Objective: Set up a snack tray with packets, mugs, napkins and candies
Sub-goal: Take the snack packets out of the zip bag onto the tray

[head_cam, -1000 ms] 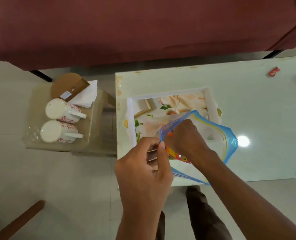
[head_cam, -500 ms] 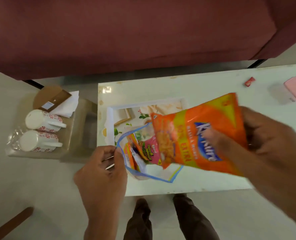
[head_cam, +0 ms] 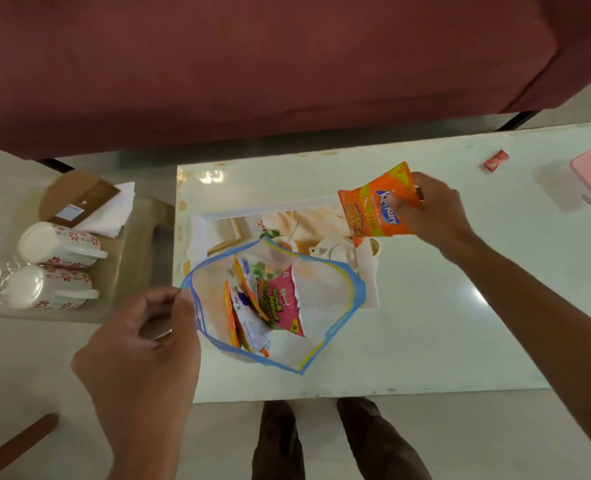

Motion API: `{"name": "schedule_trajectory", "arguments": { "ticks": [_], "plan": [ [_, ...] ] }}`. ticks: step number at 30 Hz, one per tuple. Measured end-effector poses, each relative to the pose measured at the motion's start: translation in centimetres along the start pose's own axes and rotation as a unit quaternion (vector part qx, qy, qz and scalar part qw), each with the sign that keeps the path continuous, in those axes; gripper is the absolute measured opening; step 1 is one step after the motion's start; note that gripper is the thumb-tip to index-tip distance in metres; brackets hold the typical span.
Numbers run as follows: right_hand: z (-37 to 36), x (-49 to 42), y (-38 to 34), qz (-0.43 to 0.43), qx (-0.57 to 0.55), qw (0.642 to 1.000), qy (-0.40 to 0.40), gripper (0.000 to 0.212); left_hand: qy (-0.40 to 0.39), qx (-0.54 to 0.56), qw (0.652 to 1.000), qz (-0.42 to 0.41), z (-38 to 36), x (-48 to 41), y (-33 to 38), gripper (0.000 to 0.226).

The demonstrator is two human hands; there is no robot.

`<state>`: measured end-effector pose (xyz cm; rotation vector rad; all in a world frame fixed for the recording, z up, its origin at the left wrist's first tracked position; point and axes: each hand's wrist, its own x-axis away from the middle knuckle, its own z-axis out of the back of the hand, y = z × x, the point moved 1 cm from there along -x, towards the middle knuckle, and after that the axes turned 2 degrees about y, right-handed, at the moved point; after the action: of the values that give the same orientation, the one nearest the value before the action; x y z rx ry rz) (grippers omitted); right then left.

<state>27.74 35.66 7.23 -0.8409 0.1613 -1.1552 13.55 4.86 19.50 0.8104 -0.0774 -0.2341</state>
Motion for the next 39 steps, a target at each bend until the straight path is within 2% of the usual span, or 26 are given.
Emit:
{"name": "schedule_trajectory", "arguments": {
  "ticks": [3,6,10,14,26,30,32,34,36,38,39],
  "plan": [
    [-2.7,-2.1,1.0,-0.008,0.018,0.999,-0.036,0.043,-0.005,0.032,0.999,0.015,0.1,-0.4,-0.9,0.019],
    [-4.2,-3.8,1.5,-0.033,0.012,0.997,-0.064,0.045,-0.015,0.060,0.998,0.026,0.2,-0.5,-1.2,0.003],
    [-5.5,-5.6,1.6,-0.050,0.022,0.994,-0.098,0.050,-0.025,0.084,0.996,0.033,0.2,-0.3,-1.4,0.012],
    [-6.2,-6.7,2.0,-0.060,0.036,0.993,-0.100,0.049,-0.034,0.086,0.995,0.032,-0.2,-0.5,-1.5,0.012],
    [-6.0,-7.4,3.1,0.001,0.059,0.997,-0.052,0.054,-0.043,0.078,0.996,0.025,-0.7,-1.2,-2.0,0.011],
    [-6.6,-8.0,2.3,-0.013,0.060,0.996,-0.058,0.053,-0.047,0.078,0.996,0.019,-0.8,-1.4,-2.2,0.012],
    [-6.2,-7.2,1.5,-0.011,0.058,0.998,-0.032,0.050,-0.050,0.070,0.996,0.016,-0.8,-1.4,-2.0,0.013],
    [-4.8,-5.1,-0.3,0.020,0.045,0.998,0.044,0.045,-0.049,0.069,0.996,0.004,-0.7,-1.5,-1.9,0.014],
    [-2.2,-1.0,-3.5,0.075,-0.036,0.990,0.115,0.036,-0.040,0.071,0.997,-0.001,-0.9,-1.3,-1.9,0.013],
    [0.4,4.8,-7.6,0.153,-0.113,0.973,0.131,0.019,-0.043,0.072,0.996,-0.003,-1.0,-1.6,-2.1,0.005],
    [1.6,8.1,-9.5,0.185,-0.137,0.967,0.107,0.011,-0.047,0.070,0.996,-0.004,-1.1,-1.7,-2.0,0.006]
  ]
}}
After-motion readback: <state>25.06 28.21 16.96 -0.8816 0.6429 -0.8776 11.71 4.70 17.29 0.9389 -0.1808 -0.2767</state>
